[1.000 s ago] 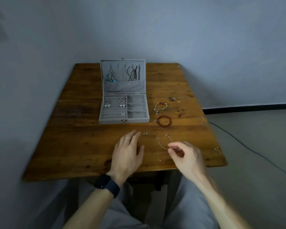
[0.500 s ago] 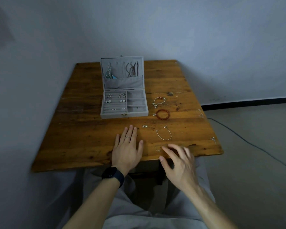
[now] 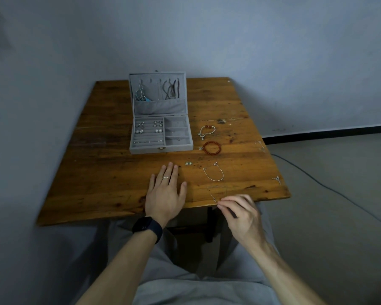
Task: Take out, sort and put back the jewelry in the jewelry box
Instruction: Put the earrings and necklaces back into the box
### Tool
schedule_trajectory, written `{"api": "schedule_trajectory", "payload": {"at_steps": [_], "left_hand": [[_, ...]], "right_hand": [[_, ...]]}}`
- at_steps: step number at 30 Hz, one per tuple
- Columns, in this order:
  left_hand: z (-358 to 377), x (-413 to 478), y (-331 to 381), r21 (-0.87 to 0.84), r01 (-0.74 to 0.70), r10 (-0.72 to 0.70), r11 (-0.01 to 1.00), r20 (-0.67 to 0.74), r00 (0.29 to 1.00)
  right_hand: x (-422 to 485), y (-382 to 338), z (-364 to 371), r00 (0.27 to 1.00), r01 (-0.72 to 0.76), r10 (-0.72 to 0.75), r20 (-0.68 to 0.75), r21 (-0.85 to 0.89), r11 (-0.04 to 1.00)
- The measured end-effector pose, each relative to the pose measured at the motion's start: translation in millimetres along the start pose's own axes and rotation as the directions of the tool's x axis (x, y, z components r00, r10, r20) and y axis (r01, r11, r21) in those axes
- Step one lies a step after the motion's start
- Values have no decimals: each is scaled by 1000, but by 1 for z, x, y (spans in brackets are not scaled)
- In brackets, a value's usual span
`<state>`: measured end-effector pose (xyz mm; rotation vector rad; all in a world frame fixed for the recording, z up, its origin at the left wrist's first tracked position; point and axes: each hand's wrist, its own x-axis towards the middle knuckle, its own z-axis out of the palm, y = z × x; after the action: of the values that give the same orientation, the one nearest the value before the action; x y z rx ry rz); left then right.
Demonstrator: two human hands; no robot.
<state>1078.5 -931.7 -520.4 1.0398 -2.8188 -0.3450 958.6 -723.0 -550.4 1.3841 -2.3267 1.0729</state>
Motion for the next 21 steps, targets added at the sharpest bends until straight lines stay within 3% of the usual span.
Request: {"api": "schedule_trajectory", "payload": {"at_steps": [6,15,18,21], "left_hand": [[-6,-4,1,-70,-19,20,997,9,1000],[-16,-30,36,-336,-249,261,908,-11,965],[-22,-28,41,-465,-231,269,855,17,963],[-32,-27,38,-618,-123,199,777,55,978]], "right_hand": [[18,-12,-19,964,-208,179,199,136,969],[48,-34,-37,869,-433,294,397,326,840],[54,-39,-41,861,-459,300,411,372,807],[57,-37,-43,863,-468,322,390,376,800]]}}
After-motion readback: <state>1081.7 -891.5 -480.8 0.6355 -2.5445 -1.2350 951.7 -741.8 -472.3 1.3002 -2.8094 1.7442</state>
